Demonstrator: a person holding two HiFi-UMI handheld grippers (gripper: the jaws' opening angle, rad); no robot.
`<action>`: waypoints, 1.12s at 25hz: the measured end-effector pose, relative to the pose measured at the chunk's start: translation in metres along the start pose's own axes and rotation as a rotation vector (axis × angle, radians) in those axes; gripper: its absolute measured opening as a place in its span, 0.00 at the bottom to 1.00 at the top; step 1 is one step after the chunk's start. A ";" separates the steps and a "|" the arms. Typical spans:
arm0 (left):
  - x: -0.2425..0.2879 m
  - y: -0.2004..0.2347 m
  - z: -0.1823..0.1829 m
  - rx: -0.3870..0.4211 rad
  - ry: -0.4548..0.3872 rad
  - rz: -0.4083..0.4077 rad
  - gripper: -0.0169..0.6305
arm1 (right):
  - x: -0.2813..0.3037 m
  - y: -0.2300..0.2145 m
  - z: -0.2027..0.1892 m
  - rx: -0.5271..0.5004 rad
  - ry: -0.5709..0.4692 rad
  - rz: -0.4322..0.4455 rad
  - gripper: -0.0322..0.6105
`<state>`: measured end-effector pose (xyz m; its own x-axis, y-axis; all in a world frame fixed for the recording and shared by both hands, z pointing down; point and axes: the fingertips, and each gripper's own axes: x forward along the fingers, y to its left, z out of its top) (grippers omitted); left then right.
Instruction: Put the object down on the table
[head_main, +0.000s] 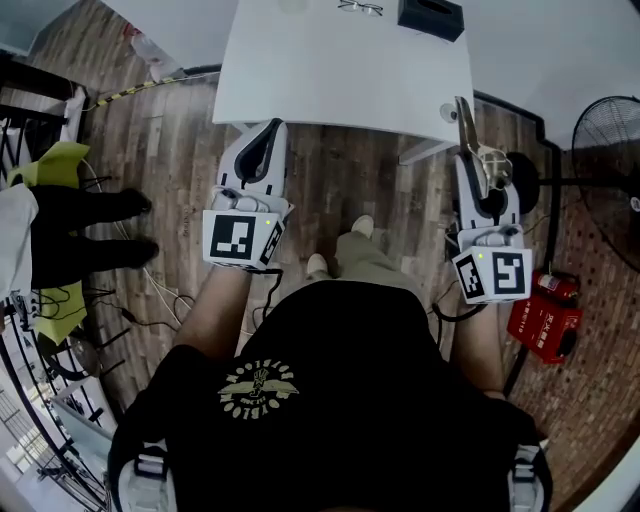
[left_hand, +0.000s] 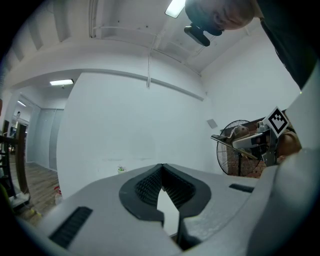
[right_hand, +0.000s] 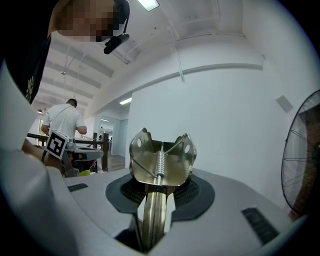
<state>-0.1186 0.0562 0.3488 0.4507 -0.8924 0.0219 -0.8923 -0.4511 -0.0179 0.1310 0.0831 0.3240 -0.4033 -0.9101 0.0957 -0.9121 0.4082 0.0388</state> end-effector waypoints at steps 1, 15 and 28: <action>0.004 0.000 0.000 0.000 -0.001 -0.002 0.04 | 0.003 -0.002 0.000 -0.003 0.001 0.002 0.23; 0.075 -0.015 0.009 0.016 -0.008 0.013 0.04 | 0.044 -0.064 0.003 -0.001 -0.015 0.035 0.23; 0.132 -0.031 0.031 0.006 -0.032 0.079 0.04 | 0.075 -0.120 0.014 0.025 -0.051 0.117 0.23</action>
<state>-0.0305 -0.0474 0.3210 0.3794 -0.9252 -0.0120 -0.9251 -0.3790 -0.0238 0.2094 -0.0356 0.3125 -0.5094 -0.8592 0.0473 -0.8601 0.5101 0.0055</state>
